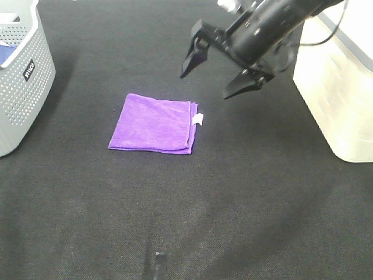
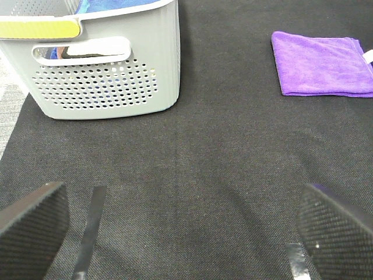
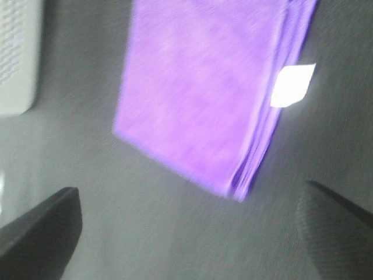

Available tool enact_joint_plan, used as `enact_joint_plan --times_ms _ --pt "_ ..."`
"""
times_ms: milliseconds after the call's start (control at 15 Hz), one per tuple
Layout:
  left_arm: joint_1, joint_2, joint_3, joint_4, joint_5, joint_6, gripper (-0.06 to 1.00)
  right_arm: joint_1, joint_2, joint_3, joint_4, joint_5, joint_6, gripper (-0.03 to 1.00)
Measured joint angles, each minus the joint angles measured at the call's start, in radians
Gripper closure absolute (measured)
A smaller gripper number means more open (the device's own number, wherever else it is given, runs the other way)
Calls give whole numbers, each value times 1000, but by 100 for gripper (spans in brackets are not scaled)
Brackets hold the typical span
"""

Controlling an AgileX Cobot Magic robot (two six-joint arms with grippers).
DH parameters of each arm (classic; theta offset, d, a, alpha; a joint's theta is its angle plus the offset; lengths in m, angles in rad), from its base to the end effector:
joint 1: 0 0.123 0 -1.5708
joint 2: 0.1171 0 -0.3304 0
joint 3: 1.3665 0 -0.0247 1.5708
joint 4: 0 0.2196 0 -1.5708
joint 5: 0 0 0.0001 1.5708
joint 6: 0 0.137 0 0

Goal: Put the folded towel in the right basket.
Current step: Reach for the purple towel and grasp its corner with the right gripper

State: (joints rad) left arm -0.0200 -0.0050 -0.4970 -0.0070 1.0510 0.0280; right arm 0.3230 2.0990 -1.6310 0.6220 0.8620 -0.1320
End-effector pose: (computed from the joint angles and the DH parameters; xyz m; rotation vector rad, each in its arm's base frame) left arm -0.0369 -0.0001 0.2414 0.0491 2.0320 -0.0033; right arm 0.4199 0.2045 0.2166 -0.1666 2.7630 0.8001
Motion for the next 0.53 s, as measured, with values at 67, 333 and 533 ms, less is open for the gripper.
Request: enact_joint_plan --times_ms 67,333,533 --pt "0 0 0 0 0 0 -4 0 75 -36 0 -9 0 2" --pt "0 0 0 1 0 0 -4 0 212 -122 0 -10 0 2" --pt "0 0 0 7 0 0 -4 0 343 -251 4 -5 0 2"
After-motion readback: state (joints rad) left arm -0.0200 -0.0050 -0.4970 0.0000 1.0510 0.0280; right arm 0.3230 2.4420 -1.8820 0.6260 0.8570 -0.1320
